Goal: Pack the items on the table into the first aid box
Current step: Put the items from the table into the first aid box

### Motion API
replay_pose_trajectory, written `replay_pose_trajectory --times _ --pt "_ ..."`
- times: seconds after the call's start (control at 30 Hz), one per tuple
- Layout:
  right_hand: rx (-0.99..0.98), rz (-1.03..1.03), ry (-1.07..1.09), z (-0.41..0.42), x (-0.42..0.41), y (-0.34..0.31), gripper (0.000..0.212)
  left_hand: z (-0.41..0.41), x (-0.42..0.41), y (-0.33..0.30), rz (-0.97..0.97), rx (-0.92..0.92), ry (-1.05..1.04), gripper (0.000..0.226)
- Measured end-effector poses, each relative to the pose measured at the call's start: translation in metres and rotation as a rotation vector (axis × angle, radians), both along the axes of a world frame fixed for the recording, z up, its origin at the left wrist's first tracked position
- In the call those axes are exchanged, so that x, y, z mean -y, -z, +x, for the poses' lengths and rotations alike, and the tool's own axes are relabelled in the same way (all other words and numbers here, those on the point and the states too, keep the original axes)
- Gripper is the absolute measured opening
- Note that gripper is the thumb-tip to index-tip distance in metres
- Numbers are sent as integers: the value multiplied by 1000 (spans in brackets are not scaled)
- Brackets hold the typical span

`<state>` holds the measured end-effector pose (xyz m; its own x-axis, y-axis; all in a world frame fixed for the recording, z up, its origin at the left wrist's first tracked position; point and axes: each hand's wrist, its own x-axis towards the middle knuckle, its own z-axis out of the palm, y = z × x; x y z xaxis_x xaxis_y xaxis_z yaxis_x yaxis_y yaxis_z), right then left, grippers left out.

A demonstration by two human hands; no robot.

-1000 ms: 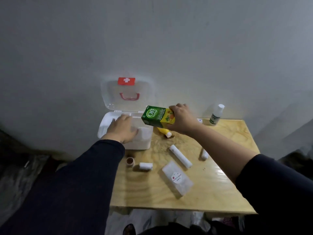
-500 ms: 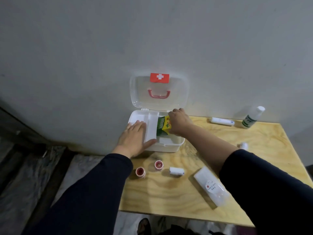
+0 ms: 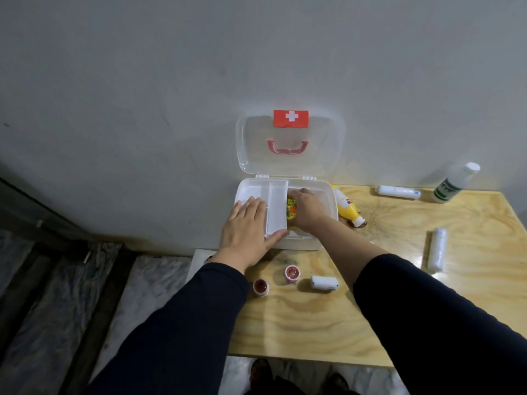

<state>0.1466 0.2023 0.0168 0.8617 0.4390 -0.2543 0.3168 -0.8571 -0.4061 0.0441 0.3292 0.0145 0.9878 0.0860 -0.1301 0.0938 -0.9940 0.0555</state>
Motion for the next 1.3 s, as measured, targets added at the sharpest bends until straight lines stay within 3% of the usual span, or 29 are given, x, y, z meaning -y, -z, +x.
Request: replay_pose_trajectory --times 0.13,0.3,0.5,0.6,0.8,0.93,1.07,1.3 --pt "31 -8 29 0 15 -9 65 0 0 0 13 -9 5 89" --pt "158 199 101 -17 49 -34 43 0 -2 0 33 -11 5 92" --pt "203 248 243 -54 111 -40 37 1 0 -1 33 -16 13 88" --pt "110 134 293 -75 144 -25 42 1 1 -2 33 -22 13 86" --pt "-20 -147 347 -126 201 7 73 1 2 -3 66 -21 24 84" --pt "-48 -92 411 -147 215 24 78 4 -1 2 52 -6 22 86" --pt "-43 -54 443 -150 216 28 67 5 -3 4 54 -10 26 87" --pt "70 49 429 -144 206 12 65 3 -2 1 37 -16 27 85"
